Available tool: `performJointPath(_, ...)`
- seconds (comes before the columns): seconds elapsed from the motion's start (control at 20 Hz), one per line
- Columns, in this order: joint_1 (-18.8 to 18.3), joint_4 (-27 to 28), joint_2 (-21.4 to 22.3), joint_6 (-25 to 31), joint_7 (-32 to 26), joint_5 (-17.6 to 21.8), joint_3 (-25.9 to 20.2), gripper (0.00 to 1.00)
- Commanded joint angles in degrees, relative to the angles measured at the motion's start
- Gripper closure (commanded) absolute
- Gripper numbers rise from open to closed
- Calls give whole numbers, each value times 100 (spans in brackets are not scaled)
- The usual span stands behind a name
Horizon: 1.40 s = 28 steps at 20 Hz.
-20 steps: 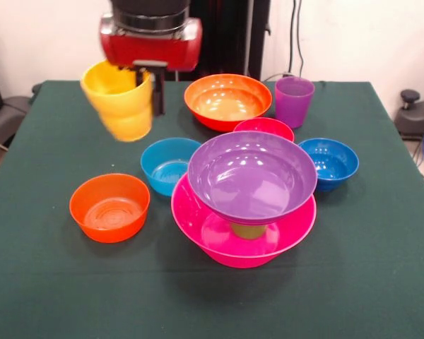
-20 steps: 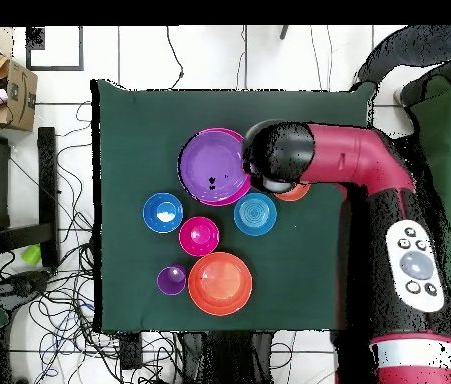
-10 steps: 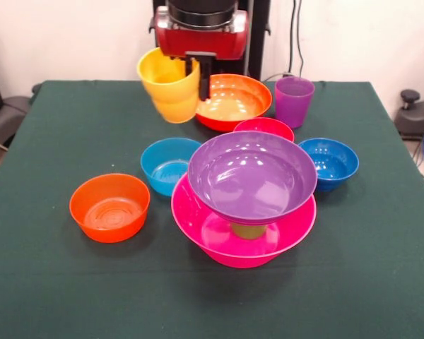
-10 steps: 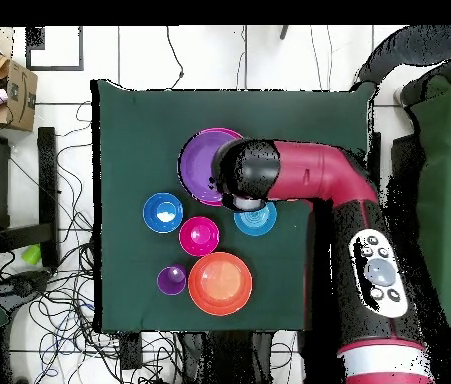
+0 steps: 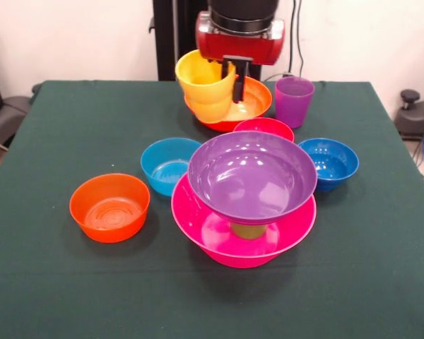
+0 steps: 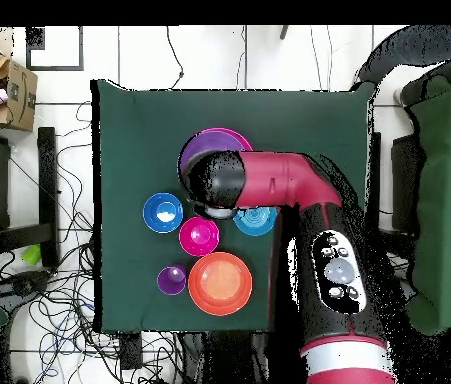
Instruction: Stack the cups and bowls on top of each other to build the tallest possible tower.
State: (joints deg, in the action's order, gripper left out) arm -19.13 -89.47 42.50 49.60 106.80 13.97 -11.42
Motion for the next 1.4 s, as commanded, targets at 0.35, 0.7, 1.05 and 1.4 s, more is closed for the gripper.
performJointPath(0.35,490,-267,-338,-516,1368,-181,234,100)
performJointPath(0.7,450,-243,-430,-643,1349,-182,222,100)
performJointPath(1.05,355,310,-763,-587,1021,6,221,100)
performJointPath(1.4,522,538,-1018,-751,1215,-47,290,100)
